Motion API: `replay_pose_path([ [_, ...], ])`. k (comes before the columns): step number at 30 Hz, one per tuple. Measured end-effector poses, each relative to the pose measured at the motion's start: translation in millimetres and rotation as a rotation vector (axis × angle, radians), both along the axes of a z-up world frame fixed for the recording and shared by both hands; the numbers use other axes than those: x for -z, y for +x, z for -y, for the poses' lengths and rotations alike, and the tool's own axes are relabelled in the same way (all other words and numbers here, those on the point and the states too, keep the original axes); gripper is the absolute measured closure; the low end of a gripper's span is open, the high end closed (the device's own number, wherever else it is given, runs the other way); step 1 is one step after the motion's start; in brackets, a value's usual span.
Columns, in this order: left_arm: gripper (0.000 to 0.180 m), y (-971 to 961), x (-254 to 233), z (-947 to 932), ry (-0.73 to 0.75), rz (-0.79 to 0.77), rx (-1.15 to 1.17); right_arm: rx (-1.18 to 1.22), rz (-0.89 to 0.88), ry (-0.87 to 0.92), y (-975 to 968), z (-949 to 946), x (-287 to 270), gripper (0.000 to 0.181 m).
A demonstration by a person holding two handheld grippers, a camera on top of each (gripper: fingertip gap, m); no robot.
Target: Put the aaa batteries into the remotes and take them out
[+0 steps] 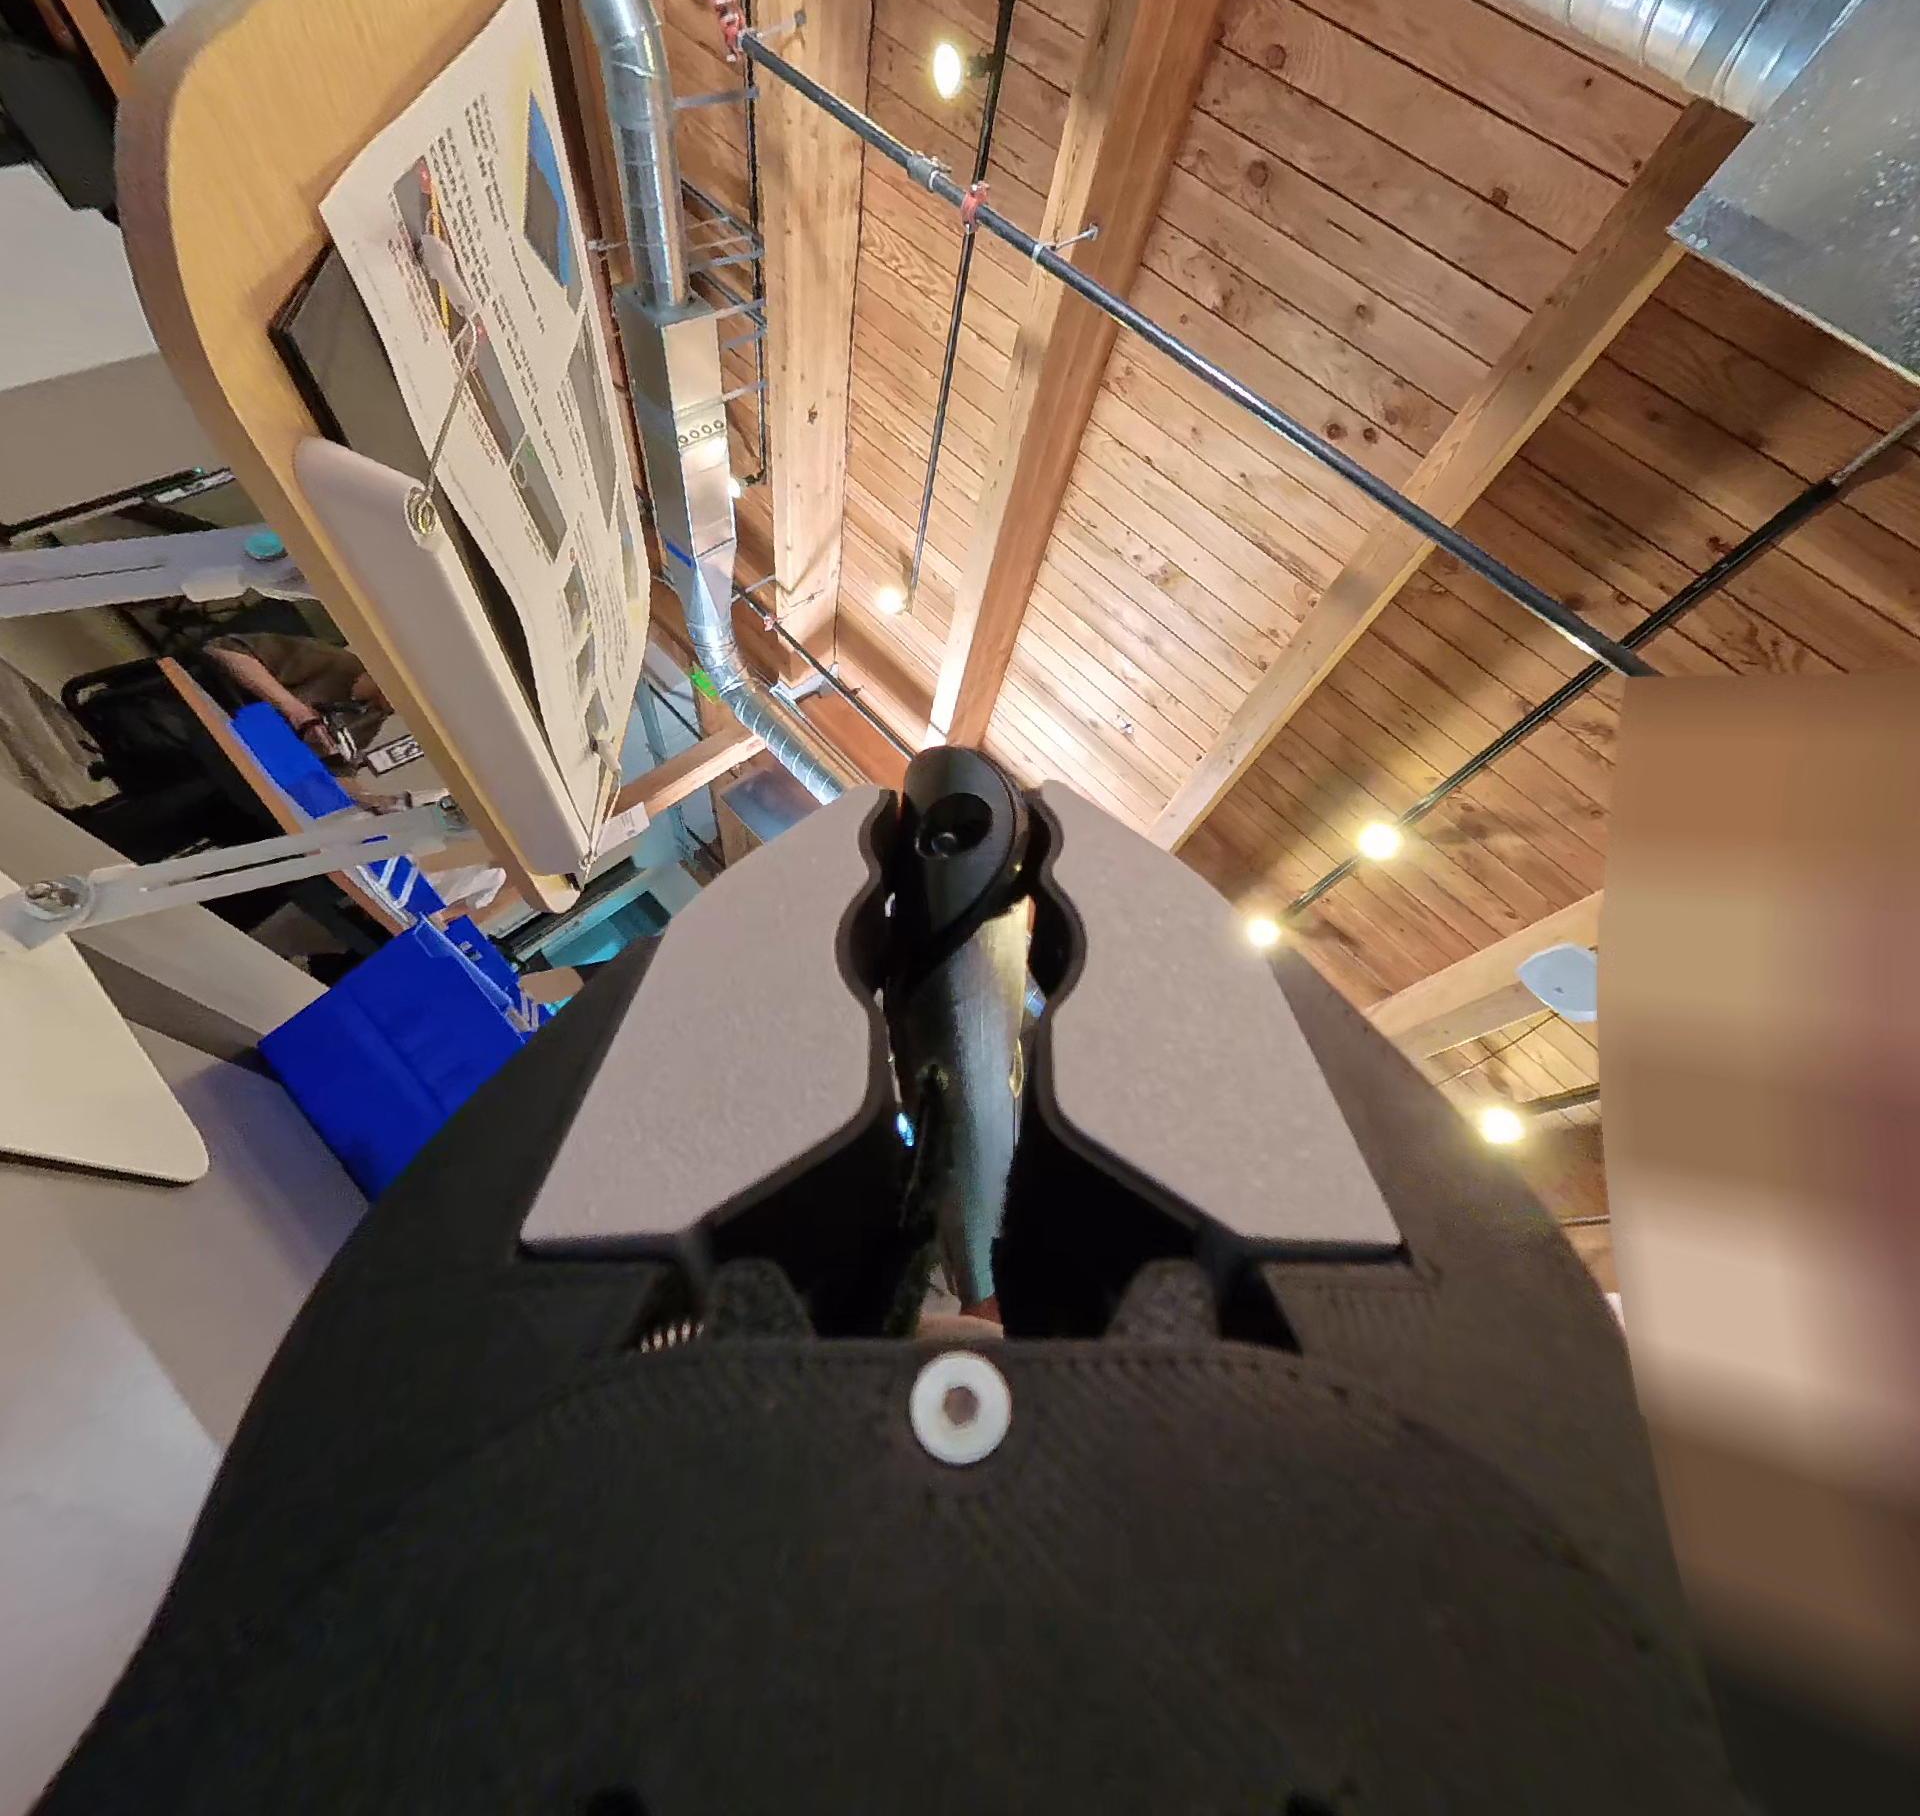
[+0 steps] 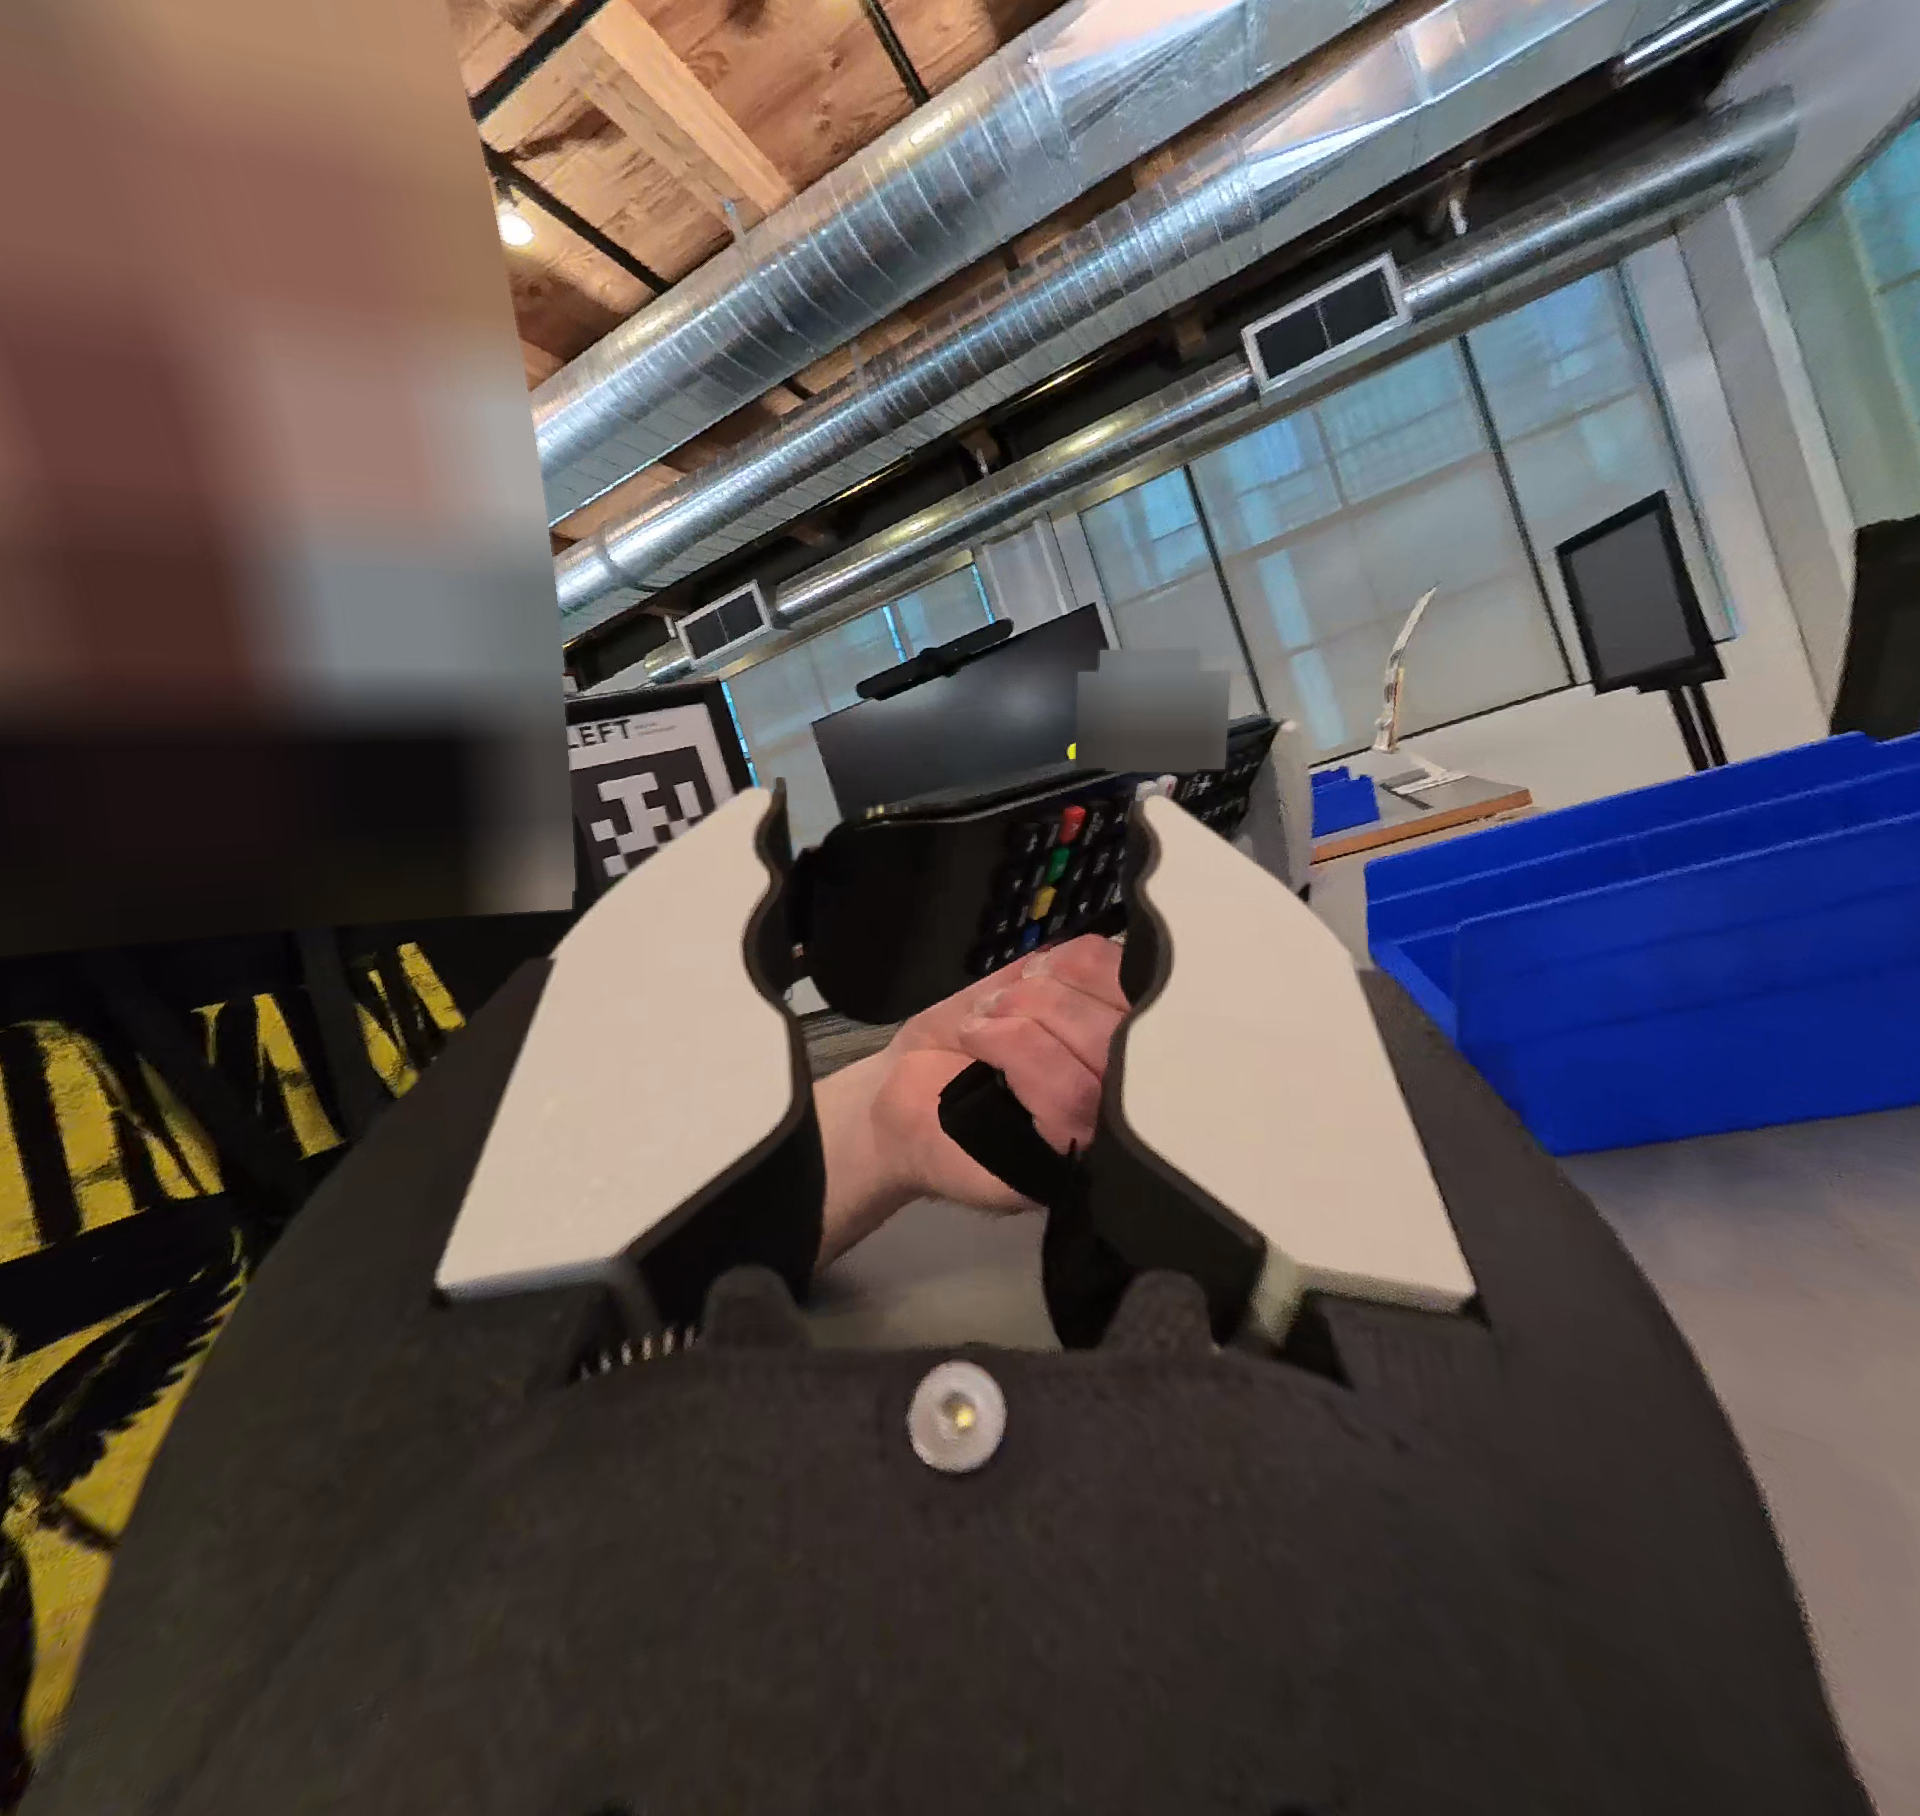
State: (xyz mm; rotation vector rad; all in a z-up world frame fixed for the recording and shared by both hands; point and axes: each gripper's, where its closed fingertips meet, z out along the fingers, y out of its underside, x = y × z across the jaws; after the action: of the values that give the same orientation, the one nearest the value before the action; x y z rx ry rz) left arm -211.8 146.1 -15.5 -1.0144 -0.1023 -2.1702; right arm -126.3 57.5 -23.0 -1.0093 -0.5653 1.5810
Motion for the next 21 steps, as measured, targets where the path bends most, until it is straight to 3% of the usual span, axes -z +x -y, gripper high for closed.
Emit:
replay_pose_path([
  [2, 0.157, -1.1, 0.3, -0.6, 0.008, -0.025, -0.023, -0.023, -0.001, 0.029, -2.8, 5.3, -0.3, 0.132],
  [12, 0.157, -7.6, 0.8, -1.2, 0.053, -0.082, -0.094, -0.007, 0.002, 0.003, -11.6, 0.2, 7.2, 0.132],
  [16, 0.157, 0.7, -16.4, 16.3, 0.211, -0.147, -0.065, 0.007, 0.121, -0.057, -1.6, 10.3, 4.1, 0.102],
  [19, 0.157, 15.7, -31.7, 48.1, 0.355, -0.111, 0.102, -0.080, 0.298, -0.105, -1.0, 35.8, 10.4, 0.105],
  [21, 0.157, 36.8, -34.5, 82.9, 0.543, -0.211, 0.197, -0.101, 0.394, -0.128, 0.8, 51.2, 12.2, 0.105],
])
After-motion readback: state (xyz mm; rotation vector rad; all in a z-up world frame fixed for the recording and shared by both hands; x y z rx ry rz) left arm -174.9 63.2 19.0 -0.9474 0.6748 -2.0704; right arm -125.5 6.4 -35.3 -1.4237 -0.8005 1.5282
